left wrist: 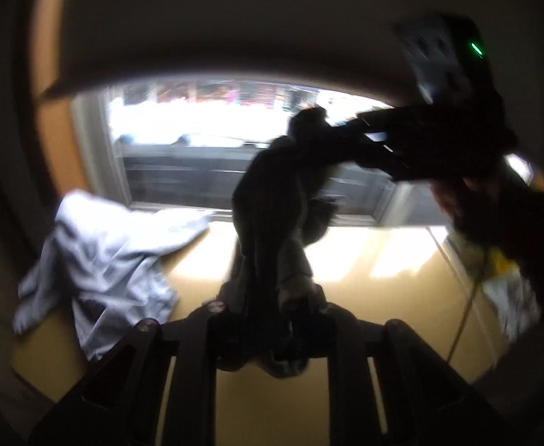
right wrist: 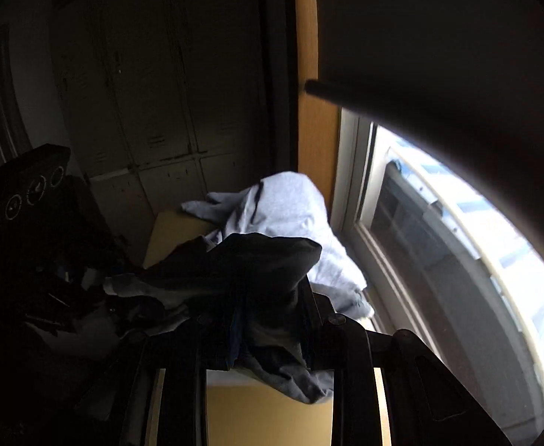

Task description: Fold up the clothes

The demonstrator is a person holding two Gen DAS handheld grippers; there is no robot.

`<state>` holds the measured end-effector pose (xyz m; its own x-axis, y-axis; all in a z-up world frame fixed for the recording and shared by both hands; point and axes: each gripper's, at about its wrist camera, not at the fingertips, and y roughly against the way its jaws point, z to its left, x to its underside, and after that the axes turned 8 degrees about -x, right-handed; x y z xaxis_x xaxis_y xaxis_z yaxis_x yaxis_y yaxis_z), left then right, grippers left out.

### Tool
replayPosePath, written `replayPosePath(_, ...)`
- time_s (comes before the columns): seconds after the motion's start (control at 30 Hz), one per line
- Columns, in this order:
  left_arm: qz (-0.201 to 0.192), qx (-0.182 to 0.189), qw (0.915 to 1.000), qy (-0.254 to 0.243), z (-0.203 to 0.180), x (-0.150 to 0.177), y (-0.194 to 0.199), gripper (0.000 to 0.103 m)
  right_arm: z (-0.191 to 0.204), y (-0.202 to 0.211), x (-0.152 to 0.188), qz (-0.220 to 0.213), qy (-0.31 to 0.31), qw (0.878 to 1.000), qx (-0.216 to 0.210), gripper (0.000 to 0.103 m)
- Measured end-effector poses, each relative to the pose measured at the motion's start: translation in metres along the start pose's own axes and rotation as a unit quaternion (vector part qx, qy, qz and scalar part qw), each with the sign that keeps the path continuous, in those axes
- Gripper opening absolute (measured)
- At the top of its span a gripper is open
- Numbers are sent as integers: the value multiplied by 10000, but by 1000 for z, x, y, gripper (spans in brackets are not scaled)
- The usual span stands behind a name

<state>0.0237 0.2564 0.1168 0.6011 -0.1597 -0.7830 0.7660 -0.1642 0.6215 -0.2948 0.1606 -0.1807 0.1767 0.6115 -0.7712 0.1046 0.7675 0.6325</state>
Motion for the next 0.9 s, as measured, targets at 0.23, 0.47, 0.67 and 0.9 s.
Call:
replayPosePath(0.23, 1259, 1404, 9649, -1829, -124, 83, -35, 29, -31, 65, 171, 457, -1776, 9714, 1511, 95)
replayPosePath(0.47, 1129, 1053, 9807, -1198, -66, 55, -42, 31, 10, 86, 192, -283, -2606, 9599, 990, 95)
replayPosePath(0.67, 1357, -114, 9895, -479, -16, 69, -93, 37, 48, 43, 165, 786, -1852, 9777, 596, 95)
replayPosePath(0.9, 1474, -123, 9862, -747, -25, 103, -111, 38, 100, 57, 176, 1273, -1504, 9784, 621, 96)
